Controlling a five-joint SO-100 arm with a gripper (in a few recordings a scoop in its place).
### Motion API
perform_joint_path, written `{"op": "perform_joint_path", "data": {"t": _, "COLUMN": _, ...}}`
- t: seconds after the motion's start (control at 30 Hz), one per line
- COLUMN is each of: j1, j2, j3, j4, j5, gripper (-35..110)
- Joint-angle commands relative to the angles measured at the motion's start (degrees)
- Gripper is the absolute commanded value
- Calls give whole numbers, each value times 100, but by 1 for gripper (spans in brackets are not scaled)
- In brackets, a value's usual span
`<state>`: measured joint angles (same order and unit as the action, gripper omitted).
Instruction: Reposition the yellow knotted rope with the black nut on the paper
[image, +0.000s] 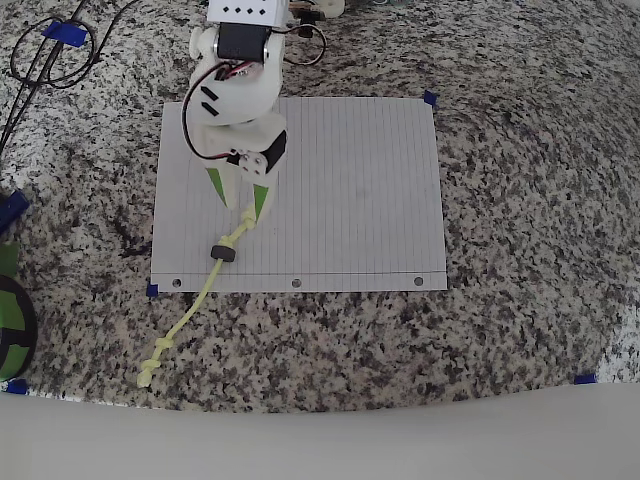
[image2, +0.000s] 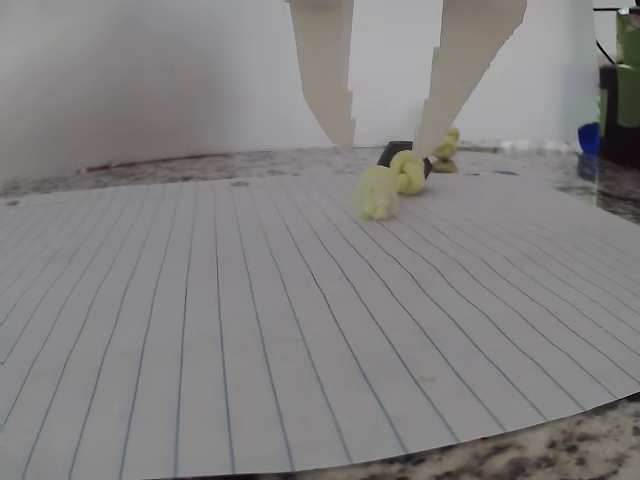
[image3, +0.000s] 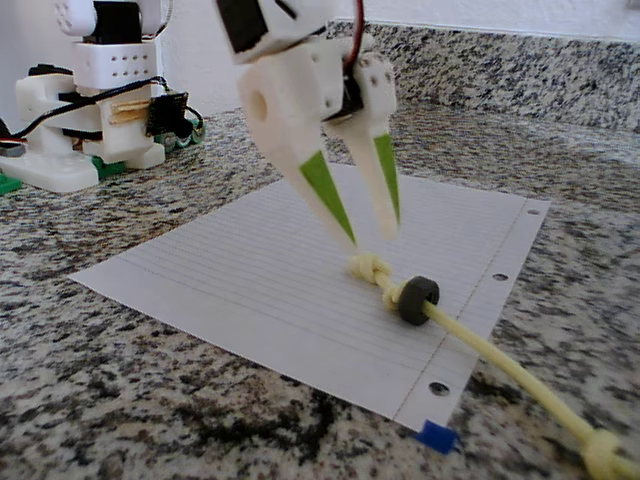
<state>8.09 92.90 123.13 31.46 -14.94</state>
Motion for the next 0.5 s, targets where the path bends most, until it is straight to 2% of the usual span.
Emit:
{"op": "perform_joint_path", "data": {"t": 0.0, "j1": -105, "j2": -123, "j3": -378, "j4": 167, "j5": 70, "gripper": 36}}
{"op": "perform_joint_path", "data": {"t": 0.47, "j1": -62, "j2": -809, "j3": -940, "j4": 369, "j5": 70, "gripper": 30}}
